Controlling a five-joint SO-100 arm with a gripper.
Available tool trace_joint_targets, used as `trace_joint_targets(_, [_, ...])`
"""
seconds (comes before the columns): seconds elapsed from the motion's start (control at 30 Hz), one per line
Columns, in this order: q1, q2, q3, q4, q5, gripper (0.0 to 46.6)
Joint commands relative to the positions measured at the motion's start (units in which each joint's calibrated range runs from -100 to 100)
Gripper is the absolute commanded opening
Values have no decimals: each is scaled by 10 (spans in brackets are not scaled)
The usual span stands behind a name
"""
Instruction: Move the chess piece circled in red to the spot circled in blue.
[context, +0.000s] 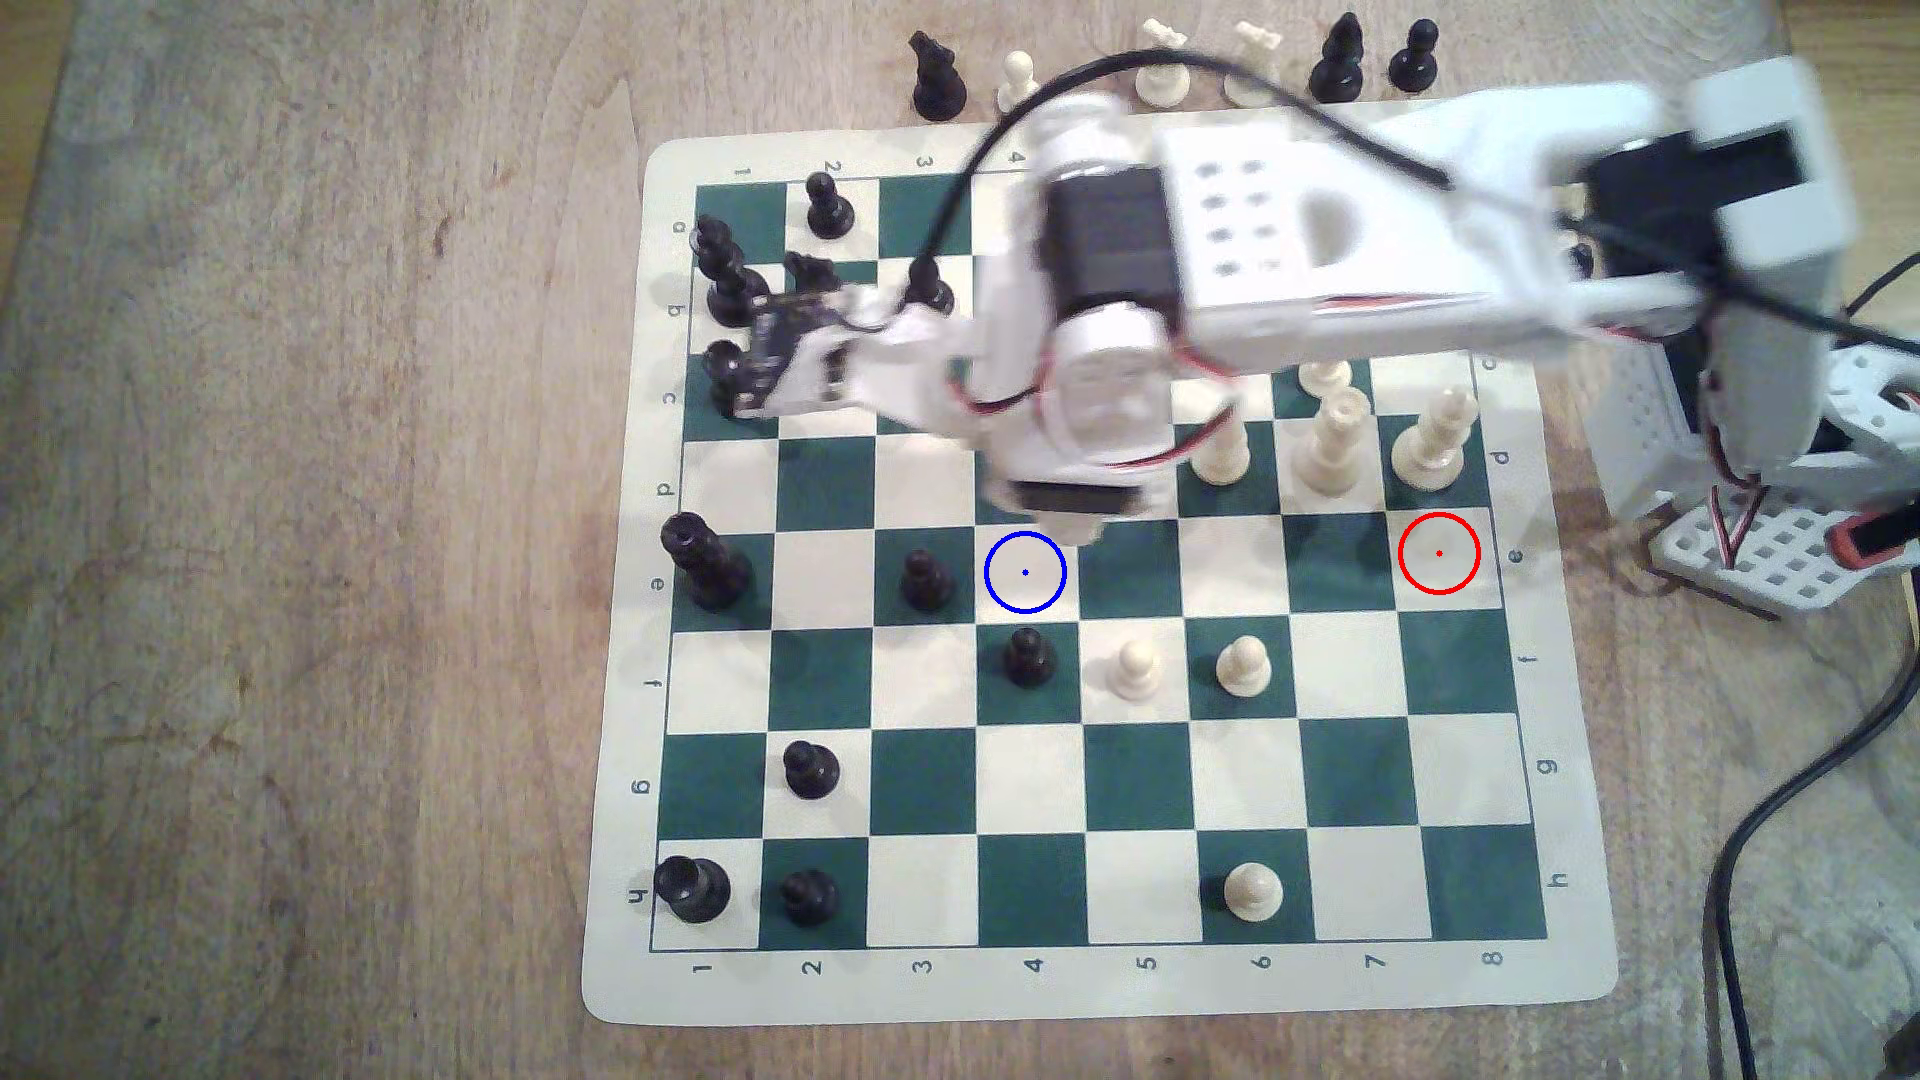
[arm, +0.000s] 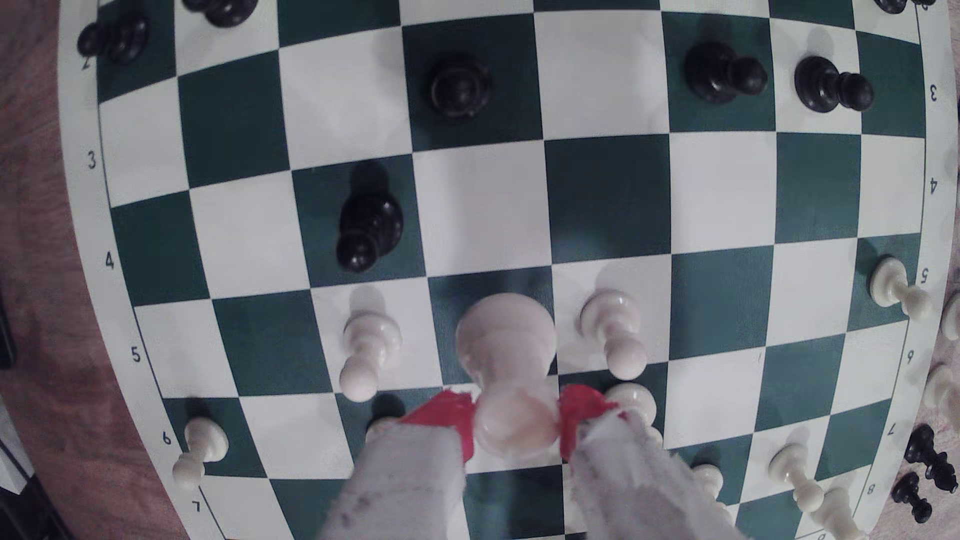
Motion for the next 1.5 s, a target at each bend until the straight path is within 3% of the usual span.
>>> trace_joint_targets(0.0, [4,18,-67,-23,-4,2])
trace_joint_targets(0.5, [-16,63,4,-117,-15,2])
trace_joint_targets(0.77, [-15,48,69,-150,-11,2])
trace_joint_targets(1.47, [-1,45,81,-145,0,2])
